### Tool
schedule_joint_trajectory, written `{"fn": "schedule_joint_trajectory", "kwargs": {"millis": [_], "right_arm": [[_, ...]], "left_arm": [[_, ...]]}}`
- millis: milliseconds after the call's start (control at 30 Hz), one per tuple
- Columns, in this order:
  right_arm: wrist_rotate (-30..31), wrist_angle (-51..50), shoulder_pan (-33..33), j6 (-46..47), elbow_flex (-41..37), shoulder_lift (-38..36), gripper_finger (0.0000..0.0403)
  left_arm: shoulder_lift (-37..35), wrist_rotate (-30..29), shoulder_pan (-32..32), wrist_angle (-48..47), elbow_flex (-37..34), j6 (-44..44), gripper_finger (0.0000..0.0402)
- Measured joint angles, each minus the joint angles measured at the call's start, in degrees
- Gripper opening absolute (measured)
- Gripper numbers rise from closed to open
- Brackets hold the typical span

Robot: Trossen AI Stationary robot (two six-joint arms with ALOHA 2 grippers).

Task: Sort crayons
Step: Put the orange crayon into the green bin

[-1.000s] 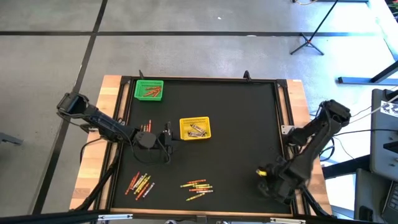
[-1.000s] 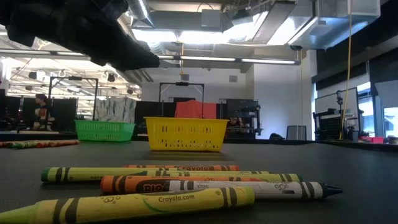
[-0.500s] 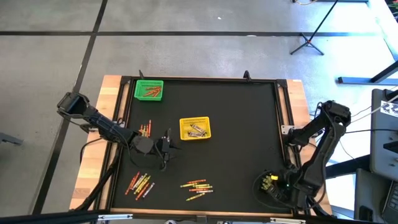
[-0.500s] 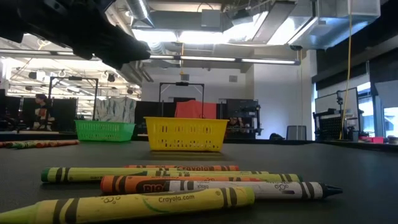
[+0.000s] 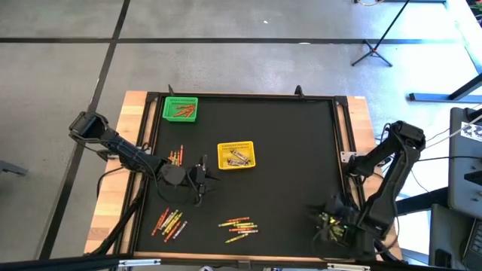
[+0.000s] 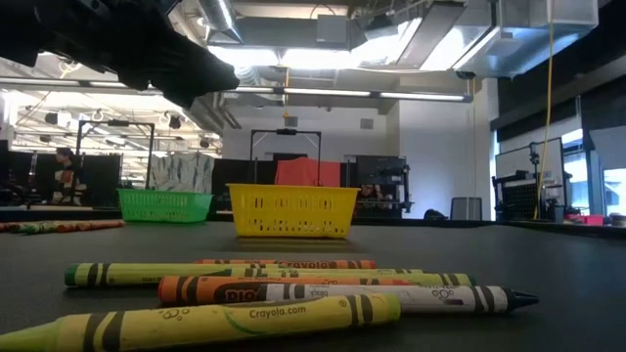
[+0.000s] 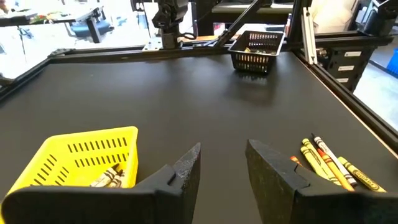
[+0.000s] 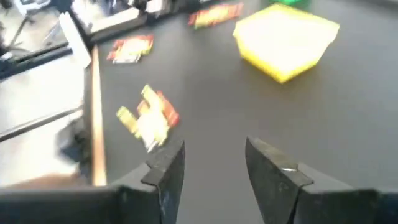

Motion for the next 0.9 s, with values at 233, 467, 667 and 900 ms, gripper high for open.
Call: {"fn": "schedule_joint_trajectory", "kwargs": {"millis": [233,467,667,900], "right_arm": [[3.5,2.2,-10.0,-10.0,-5.6,1.4,0.0161],[-1.8,11.0,-23.9,-26.7,-12.4,1.2,0.0160],[-16.9,24.6,-37.4,-48.8,-18.1,1.3,0.0160],[-27.3,39.3,-49.1,-63.9,-23.9,1.2,0.0160]], "left_arm": [[-0.2,-3.2,0.4,-1.0,0.0,-3.7,0.0115],[-5.5,-4.1,5.0,-15.2,2.5,-9.1,0.0114],[-9.0,-3.7,10.6,-44.2,9.3,-18.2,0.0114],[-9.4,-2.7,13.6,-73.7,14.9,-34.4,0.0114]]}}
